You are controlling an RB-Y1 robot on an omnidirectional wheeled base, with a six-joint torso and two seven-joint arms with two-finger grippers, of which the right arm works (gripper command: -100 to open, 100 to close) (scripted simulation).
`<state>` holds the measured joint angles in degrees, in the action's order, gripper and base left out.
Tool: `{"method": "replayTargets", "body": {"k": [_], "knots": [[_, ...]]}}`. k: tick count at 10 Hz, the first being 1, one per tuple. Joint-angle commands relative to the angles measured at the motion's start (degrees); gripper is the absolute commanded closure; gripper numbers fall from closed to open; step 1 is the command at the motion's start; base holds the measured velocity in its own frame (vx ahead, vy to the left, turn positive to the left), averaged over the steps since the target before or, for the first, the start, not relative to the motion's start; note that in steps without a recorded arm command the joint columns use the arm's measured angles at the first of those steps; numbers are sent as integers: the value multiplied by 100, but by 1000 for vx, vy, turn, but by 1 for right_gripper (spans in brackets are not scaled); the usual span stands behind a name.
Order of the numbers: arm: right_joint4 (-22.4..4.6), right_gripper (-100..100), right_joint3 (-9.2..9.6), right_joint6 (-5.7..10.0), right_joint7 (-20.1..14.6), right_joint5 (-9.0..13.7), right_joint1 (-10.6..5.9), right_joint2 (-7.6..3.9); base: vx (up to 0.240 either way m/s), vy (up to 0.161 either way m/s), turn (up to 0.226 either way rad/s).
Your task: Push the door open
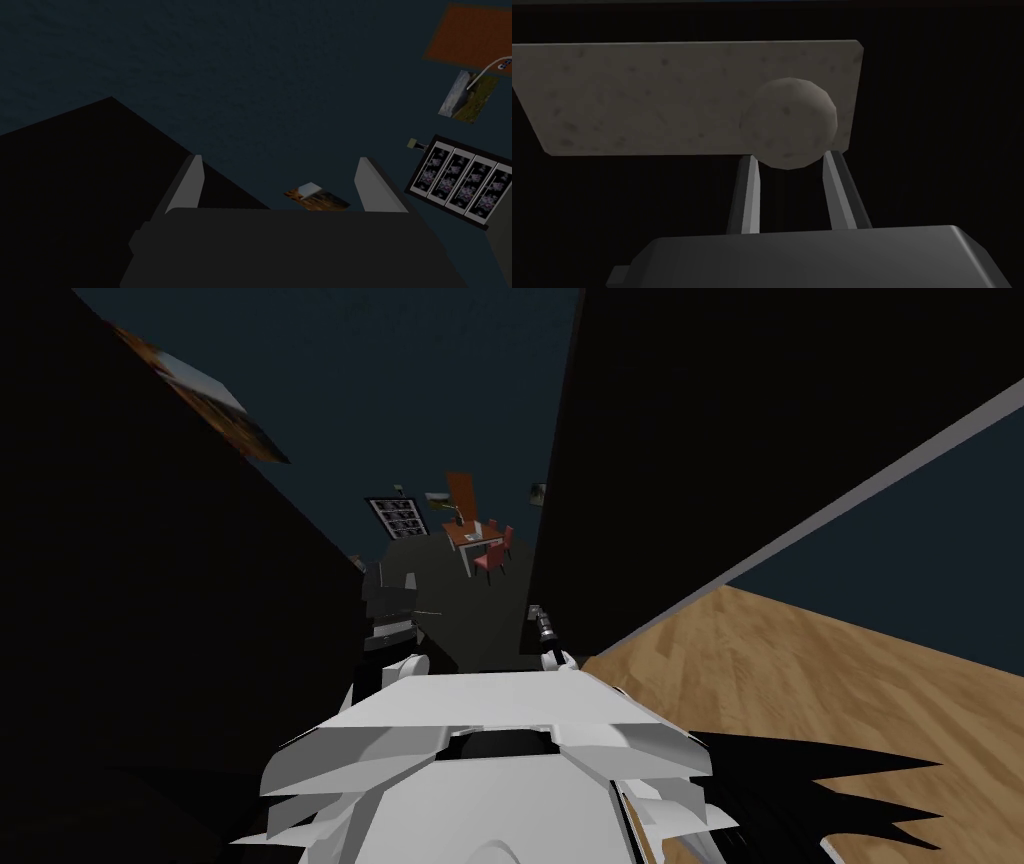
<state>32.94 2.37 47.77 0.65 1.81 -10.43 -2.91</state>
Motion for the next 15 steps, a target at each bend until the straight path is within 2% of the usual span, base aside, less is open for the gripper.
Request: {"method": "replayTargets", "body": {"k": [1, 2, 3, 6, 9, 11, 13, 15], "knots": [[31, 100, -108, -22, 67, 50, 0, -82, 248, -27, -221], [37, 100, -143, -27, 94, 67, 0, -103, 230, 9, -101], [-116, -100, -11, 19, 160, 198, -99, -81, 18, -25, -100], [-352, -100, 99, 103, 284, 419, -266, -63, -148, -59, -72], [-633, -100, 230, 204, 432, 681, -464, 29, -107, -20, -72], [-856, -100, 333, 284, 549, 890, -622, 159, -108, -6, -72], [-909, -100, 358, 303, 577, 939, -659, 198, -87, 18, -34], [-1052, -100, 424, 354, 652, 1073, -760, 323, -71, 28, -49]]}}
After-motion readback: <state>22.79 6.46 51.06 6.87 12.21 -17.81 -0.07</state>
